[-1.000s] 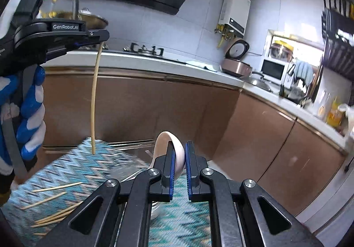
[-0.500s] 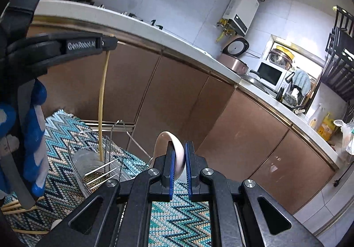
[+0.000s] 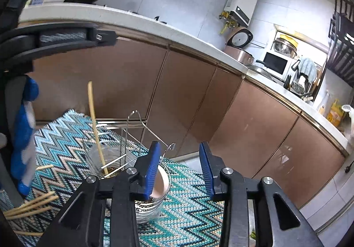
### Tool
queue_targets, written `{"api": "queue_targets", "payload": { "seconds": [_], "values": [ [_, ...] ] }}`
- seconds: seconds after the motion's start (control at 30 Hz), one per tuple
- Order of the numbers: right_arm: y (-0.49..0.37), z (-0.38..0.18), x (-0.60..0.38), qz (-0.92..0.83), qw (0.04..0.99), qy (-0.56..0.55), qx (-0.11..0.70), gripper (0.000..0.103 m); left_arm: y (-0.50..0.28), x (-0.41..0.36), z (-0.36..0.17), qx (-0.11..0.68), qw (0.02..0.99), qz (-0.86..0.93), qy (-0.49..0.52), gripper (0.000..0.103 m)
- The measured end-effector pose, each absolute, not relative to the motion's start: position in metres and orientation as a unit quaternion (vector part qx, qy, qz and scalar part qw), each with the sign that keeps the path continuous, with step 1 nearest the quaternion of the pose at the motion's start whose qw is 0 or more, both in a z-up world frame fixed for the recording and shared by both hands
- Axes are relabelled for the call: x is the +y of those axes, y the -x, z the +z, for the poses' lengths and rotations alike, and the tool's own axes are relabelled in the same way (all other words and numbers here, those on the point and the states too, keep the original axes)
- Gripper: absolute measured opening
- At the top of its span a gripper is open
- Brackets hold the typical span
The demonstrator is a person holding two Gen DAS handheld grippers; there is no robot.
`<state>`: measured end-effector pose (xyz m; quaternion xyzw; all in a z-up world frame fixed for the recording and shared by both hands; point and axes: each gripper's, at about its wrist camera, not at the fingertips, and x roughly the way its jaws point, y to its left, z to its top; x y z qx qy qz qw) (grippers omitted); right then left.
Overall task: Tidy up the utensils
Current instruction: 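Move both tools back toward the remaining utensils on the cloth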
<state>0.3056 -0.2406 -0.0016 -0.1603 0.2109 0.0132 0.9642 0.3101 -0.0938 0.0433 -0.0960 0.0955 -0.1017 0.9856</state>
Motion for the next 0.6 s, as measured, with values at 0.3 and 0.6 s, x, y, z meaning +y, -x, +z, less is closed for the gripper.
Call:
{"api": "queue_targets", "payload": {
  "seconds": [0.3, 0.6],
  "values": [
    [-0.235, 0.050, -0.250, 0.014, 0.979, 0.109, 0.173, 0.045, -0.237, -0.051, 0.100, 0.104, 0.990, -0.081, 0.053, 0.036],
    [-0.131, 0.102, -0.252, 0.015, 0.990, 0.077, 0.115, 0.055, -0.159, -0.026, 0.107, 0.155, 0.983, -0.092, 0.012, 0.036]
  ]
}}
